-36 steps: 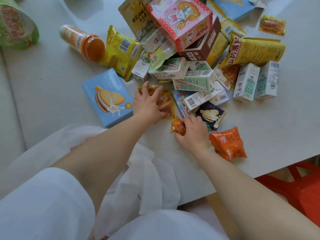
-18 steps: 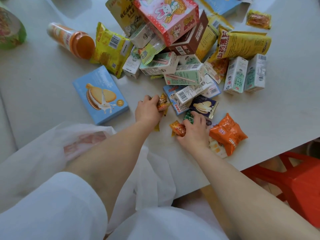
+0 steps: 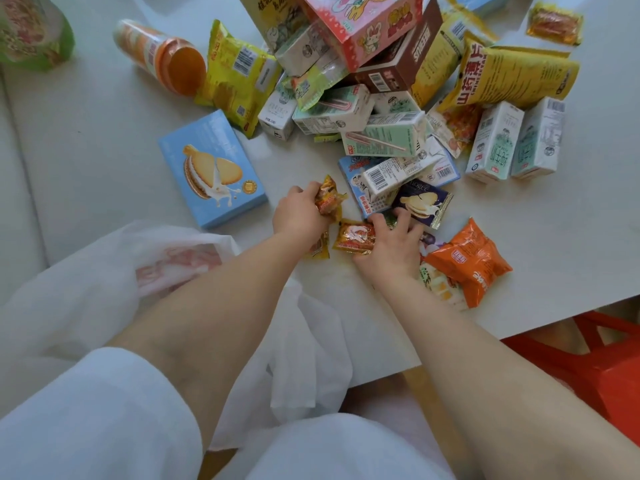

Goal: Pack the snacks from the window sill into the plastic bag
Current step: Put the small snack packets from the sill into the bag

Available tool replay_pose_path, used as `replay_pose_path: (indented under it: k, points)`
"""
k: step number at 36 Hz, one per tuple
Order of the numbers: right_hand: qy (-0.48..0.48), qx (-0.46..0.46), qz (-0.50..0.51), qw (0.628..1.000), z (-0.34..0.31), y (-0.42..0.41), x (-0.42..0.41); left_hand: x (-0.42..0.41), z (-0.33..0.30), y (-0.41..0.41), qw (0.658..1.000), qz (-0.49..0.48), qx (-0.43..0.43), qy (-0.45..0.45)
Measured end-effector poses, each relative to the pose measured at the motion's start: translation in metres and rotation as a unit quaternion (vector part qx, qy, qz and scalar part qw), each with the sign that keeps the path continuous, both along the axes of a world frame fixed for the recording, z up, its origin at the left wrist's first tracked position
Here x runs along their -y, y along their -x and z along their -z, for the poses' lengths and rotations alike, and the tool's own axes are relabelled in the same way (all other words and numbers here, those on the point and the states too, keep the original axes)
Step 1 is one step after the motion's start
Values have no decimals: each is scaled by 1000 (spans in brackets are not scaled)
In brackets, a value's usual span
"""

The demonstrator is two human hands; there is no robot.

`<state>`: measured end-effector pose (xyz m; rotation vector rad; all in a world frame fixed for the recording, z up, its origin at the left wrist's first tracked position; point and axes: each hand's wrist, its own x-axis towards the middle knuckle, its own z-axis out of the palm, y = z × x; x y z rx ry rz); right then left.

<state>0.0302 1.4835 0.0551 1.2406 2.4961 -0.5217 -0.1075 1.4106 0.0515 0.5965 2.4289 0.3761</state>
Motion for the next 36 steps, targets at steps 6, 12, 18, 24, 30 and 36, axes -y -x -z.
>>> replay_pose_path:
  k: [6, 12, 18, 24, 30, 36]
  points:
    - [6, 15, -28, 999, 2, 3, 8, 1, 1, -8, 1000, -18, -11, -4]
    - [46, -24, -13, 999, -3, -1, 4, 3, -7, -12, 999, -43, -8, -25]
    - [90, -100, 1, 991, -30, -1, 4, 1, -36, -12, 988, -119, 7, -98]
    - [135, -176, -37, 975, -71, 12, 15, 32, -83, -13, 945, -247, -18, -212]
    - [172, -242, -131, 946, -107, 37, 58, 102, -114, -20, 879, -374, -93, -282]
    - [238, -268, -216, 908, -121, 61, 125, 190, -122, -28, 864, -396, -174, -257]
